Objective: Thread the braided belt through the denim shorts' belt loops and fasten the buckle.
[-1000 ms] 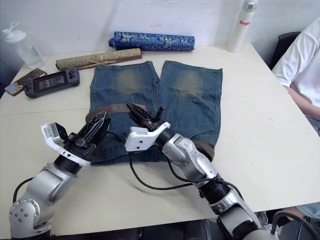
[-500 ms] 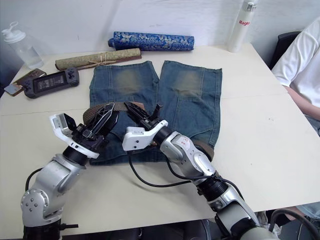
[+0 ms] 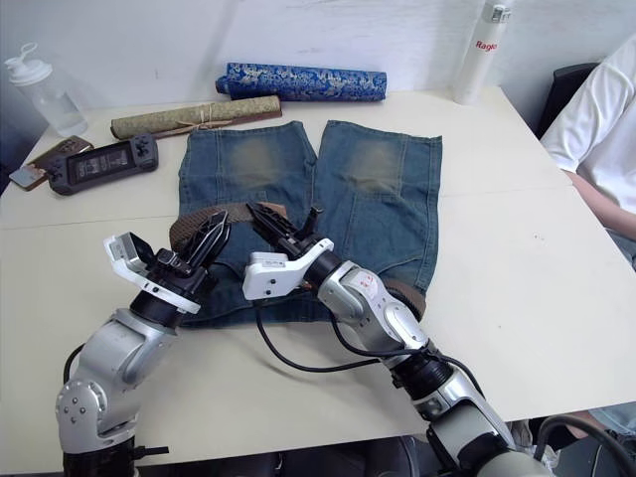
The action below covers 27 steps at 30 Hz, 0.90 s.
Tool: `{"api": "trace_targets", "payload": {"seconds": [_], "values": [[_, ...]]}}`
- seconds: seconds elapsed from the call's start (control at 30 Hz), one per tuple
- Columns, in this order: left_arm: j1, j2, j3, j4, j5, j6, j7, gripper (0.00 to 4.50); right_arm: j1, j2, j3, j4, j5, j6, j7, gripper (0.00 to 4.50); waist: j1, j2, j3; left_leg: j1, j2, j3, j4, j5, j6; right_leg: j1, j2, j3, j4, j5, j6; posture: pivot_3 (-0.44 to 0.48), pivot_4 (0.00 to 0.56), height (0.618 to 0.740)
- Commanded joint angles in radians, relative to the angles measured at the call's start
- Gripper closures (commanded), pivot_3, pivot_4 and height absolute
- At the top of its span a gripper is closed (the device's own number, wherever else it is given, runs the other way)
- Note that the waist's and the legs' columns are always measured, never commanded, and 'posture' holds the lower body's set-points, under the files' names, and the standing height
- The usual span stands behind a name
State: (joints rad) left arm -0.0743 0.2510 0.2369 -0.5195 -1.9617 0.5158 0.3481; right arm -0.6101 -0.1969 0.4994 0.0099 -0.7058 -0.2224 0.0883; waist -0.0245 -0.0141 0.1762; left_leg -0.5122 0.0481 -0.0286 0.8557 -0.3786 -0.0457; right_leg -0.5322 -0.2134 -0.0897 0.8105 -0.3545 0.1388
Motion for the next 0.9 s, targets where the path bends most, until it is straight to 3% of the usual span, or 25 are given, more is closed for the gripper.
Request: {"api": "trace_targets", "payload": {"seconds": [0.03,0.13,0.3,0.4,0.47,0.73,0.9], "values": [[-0.004,0.016,0.032,0.002,-0.011,0.008,-0.025,4.43,0.013,0.014,-0.004,-0.027,0.045,-0.015,0.040,4.50,0.000,0.000,0.000,0.000,0.000,0.000,0.000,0.000,0.000,0.000,0.000,0.000,0.000,0.000,0.000,0.000,0.150,0.645],[-0.005,0.028,0.032,0.011,-0.011,0.022,-0.036,4.43,0.027,0.023,-0.027,-0.032,0.095,-0.006,0.061,4.50,0.000,0.000,0.000,0.000,0.000,0.000,0.000,0.000,0.000,0.000,0.000,0.000,0.000,0.000,0.000,0.000,0.150,0.645],[-0.005,0.050,0.033,0.017,-0.011,0.032,-0.045,4.50,0.057,0.045,-0.090,-0.079,0.243,0.050,0.148,2.36,0.000,0.000,0.000,0.000,0.000,-0.001,0.000,0.000,0.000,0.000,0.000,0.000,0.000,0.000,-0.001,0.000,0.150,0.645],[0.002,0.075,0.057,0.009,-0.011,0.033,-0.039,4.50,0.095,0.012,-0.140,-0.149,0.357,0.120,0.254,0.82,0.003,0.000,0.000,0.000,0.000,-0.001,0.000,0.000,0.000,0.000,0.000,0.000,0.000,-0.001,-0.002,0.000,0.150,0.645],[0.021,0.094,0.089,0.002,-0.011,0.036,-0.048,4.50,0.119,-0.017,-0.195,-0.215,0.450,0.184,0.325,0.03,0.004,0.000,0.000,0.000,0.000,-0.001,0.000,0.000,0.000,0.000,0.000,0.000,0.000,-0.001,-0.002,0.000,0.150,0.645],[0.249,0.304,0.199,0.035,0.000,0.206,-0.250,4.50,0.163,-0.176,-0.415,-0.496,1.013,0.737,0.645,0.03,0.002,0.003,0.002,0.000,0.001,-0.002,-0.002,-0.001,0.002,0.000,0.002,-0.001,-0.003,-0.005,-0.008,0.000,0.150,0.645],[0.275,0.368,0.200,0.113,0.070,0.230,-0.316,4.50,0.171,-0.292,-0.501,-0.589,1.330,1.033,0.754,0.03,0.010,0.004,0.003,0.001,0.001,-0.002,-0.004,-0.001,0.002,0.002,0.002,-0.001,-0.007,-0.006,-0.011,0.000,0.150,0.645]]}}
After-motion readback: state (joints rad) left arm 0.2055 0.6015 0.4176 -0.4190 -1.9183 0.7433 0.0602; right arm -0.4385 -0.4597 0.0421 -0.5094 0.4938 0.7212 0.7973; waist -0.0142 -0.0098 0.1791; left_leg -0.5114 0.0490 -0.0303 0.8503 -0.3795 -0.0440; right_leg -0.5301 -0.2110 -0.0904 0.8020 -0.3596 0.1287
